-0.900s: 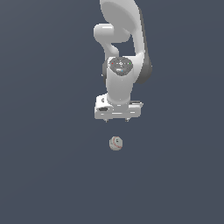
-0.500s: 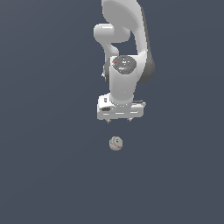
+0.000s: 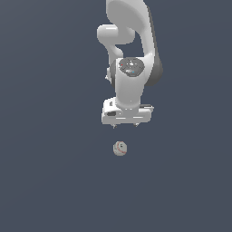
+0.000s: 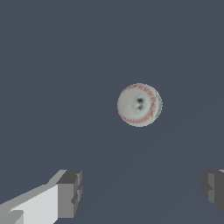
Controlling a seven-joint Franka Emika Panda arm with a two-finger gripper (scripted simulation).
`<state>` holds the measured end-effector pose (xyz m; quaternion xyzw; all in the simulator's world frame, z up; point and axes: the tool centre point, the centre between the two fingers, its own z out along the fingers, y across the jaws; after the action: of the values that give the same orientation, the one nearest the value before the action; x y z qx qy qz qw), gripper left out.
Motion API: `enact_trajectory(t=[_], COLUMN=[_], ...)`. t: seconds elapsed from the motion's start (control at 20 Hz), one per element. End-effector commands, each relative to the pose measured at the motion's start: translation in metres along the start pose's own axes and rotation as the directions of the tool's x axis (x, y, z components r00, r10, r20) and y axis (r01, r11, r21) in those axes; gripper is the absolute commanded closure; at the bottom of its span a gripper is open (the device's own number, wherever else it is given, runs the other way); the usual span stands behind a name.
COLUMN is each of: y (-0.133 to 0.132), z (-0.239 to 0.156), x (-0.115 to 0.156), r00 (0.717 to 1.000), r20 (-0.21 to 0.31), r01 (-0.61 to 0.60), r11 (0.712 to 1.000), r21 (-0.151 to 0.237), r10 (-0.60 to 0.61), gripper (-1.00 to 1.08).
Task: Pick up the object and move it to a goal position.
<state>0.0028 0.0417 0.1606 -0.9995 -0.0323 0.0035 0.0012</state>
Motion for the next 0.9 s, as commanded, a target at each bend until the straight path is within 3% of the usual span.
enact_trajectory(t=[0.0, 0.4, 0.85], y=[0.001, 0.009, 0.021], z=[0.003, 0.022, 0.052], x=[0.003, 0.024, 0.05], r00=[1.0, 0.988, 0.94], r20=[0.0, -0.002, -0.005], r01=[-0.02, -0.156, -0.34], r11=[1.0, 0.988, 0.94], r21=[0.001, 0.003, 0.002], r10=[0.02, 0.156, 0.34], gripper=[-0.92, -0.92, -0.92])
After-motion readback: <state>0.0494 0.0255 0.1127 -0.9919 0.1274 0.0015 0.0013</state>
